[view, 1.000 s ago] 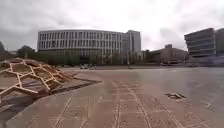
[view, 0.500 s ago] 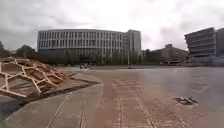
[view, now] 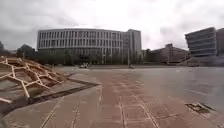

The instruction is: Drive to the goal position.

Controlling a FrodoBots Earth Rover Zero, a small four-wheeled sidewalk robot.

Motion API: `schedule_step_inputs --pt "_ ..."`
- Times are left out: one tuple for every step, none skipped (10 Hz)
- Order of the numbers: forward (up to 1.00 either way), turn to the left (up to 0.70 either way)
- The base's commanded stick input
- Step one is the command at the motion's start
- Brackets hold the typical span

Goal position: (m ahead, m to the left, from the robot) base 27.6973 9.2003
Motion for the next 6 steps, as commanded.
schedule_step_inputs --pt "0.7 0.0" --pt "0.7 0.26" --pt "0.7 0.35" --pt "0.7 0.35" --pt "0.7 0.2" --pt "0.7 0.0"
